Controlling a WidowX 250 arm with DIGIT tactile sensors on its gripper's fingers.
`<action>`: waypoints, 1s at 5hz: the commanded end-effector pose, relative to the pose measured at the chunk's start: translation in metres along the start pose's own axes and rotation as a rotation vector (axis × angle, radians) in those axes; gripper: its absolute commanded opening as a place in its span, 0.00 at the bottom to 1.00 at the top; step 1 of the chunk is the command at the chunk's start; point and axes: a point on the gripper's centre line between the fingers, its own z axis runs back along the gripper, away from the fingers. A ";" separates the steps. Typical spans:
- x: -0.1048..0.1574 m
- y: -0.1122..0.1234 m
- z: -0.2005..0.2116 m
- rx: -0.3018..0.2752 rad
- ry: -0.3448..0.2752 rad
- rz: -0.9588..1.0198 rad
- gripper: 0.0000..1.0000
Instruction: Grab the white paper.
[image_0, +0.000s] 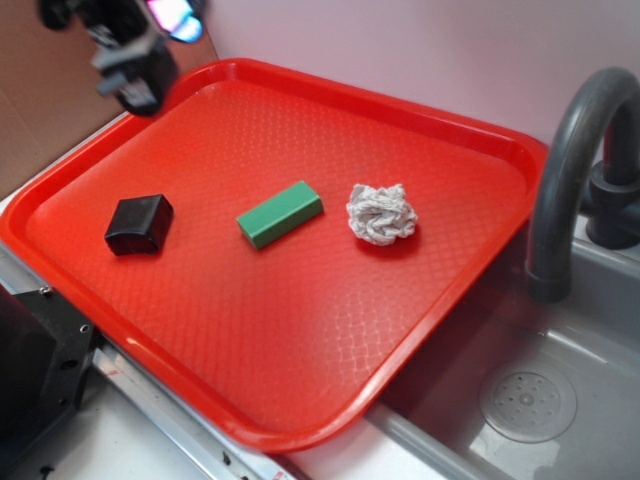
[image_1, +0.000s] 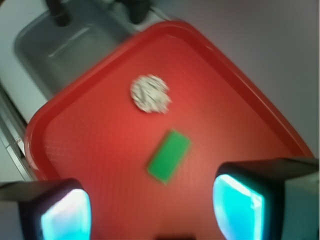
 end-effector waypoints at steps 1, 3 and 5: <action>0.036 -0.008 -0.025 0.031 0.032 -0.215 1.00; 0.058 0.001 -0.060 0.003 0.065 -0.314 1.00; 0.068 0.014 -0.105 -0.010 0.180 -0.336 1.00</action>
